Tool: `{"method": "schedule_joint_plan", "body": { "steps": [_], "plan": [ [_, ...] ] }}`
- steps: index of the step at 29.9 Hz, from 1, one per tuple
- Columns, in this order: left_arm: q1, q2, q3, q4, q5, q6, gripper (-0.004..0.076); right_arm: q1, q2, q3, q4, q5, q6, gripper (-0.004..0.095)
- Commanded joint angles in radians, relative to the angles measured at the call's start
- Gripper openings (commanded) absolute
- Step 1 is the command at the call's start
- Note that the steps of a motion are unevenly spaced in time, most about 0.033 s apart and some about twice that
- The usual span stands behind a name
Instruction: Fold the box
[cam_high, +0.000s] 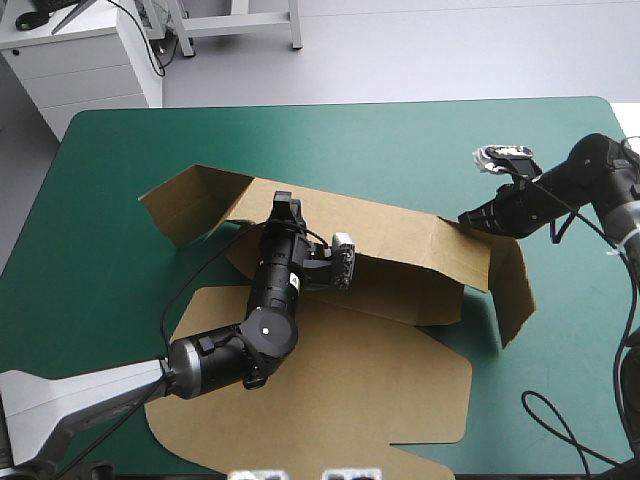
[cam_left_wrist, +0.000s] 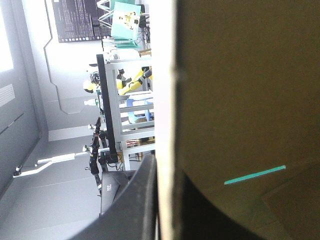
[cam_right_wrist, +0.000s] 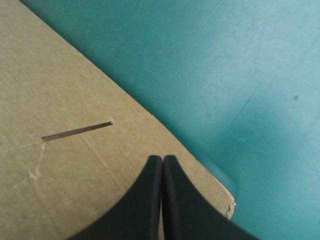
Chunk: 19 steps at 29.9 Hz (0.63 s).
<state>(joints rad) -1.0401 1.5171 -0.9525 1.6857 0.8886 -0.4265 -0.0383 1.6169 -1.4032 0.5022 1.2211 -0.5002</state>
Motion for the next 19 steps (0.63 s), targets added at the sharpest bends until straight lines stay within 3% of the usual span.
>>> {"method": "schedule_joint_plan", "body": {
  "steps": [1, 19],
  "plan": [
    [0.002, -0.046, -0.034, 0.132, 0.04, -0.012, -0.0008, -0.003, -0.082, 0.002, 0.024, 0.015, 0.013, -0.0014],
    [0.002, -0.046, -0.034, 0.097, 0.03, -0.012, -0.0008, -0.003, -0.236, 0.054, -0.043, 0.024, 0.095, -0.0014]
  ]
}}
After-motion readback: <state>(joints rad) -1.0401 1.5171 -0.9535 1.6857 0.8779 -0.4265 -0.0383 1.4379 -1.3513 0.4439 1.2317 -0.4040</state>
